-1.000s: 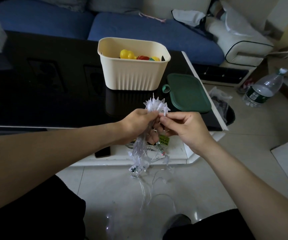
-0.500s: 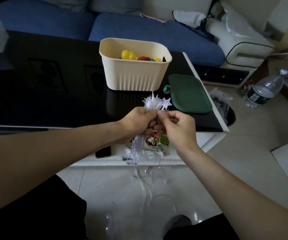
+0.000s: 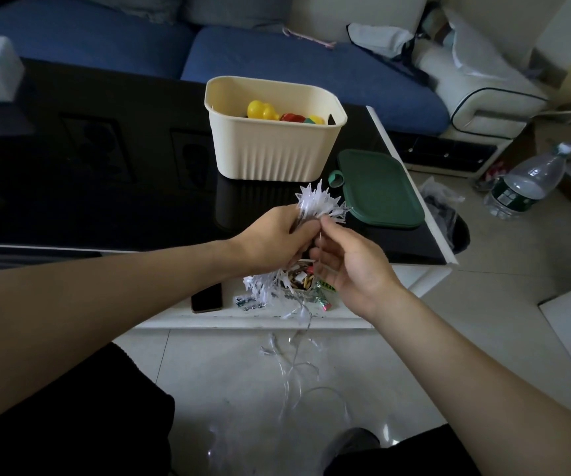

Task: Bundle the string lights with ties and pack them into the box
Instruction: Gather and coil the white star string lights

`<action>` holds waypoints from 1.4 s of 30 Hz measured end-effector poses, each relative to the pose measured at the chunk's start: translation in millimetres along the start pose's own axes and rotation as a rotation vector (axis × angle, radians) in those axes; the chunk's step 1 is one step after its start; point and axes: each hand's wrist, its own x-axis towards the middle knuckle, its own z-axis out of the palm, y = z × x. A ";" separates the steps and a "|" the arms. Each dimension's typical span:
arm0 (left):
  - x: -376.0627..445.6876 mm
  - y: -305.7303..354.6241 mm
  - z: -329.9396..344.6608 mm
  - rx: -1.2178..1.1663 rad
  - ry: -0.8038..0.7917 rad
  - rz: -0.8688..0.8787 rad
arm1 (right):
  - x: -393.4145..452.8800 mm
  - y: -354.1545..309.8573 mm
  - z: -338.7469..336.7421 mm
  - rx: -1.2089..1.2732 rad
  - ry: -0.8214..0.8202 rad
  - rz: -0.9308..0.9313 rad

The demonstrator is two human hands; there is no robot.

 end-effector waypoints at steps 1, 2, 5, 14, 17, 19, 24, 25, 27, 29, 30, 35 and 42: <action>-0.6 0.0 -0.1 -0.018 0.006 0.006 | 0.0 -2.4 -1.1 0.035 -0.039 0.077; -0.9 -0.5 -0.3 -0.045 0.014 0.011 | 0.2 -4.1 -3.0 0.055 -0.074 0.137; 0.0 -1.2 -1.2 -0.127 0.013 -0.006 | 1.6 -4.0 -7.3 0.024 -0.160 0.207; 14.2 4.6 -5.2 -0.487 0.321 -0.238 | 8.2 -16.5 -32.3 -0.928 -0.071 -0.310; 15.8 12.0 -10.4 -0.634 0.388 -0.282 | 10.0 -21.7 -39.5 -0.835 0.021 -0.317; 16.5 17.3 -12.9 -0.736 0.388 -0.289 | 8.6 -27.1 -42.6 -0.795 -0.034 -0.236; 16.4 20.2 -10.8 -0.833 0.348 -0.304 | 9.1 -23.7 -52.2 -0.608 -0.173 -0.015; 16.3 19.5 -9.7 -0.832 0.345 -0.310 | 10.1 -23.8 -54.0 -0.602 -0.178 0.001; 16.5 17.3 -10.0 -0.825 0.351 -0.324 | 10.9 -25.6 -58.3 -0.601 -0.194 0.010; 17.5 14.8 -11.1 -0.804 0.381 -0.332 | 11.5 -27.2 -62.9 -0.626 -0.237 0.023; 17.7 14.3 -11.5 -0.786 0.397 -0.334 | 11.5 -27.1 -65.0 -0.639 -0.263 0.031; 17.0 11.2 -10.2 -0.667 0.417 -0.337 | 11.3 -28.1 -74.9 -0.563 -0.347 0.034; 13.1 7.8 -1.0 -0.601 0.345 -0.316 | 12.8 -30.5 -75.8 -0.557 -0.258 -0.040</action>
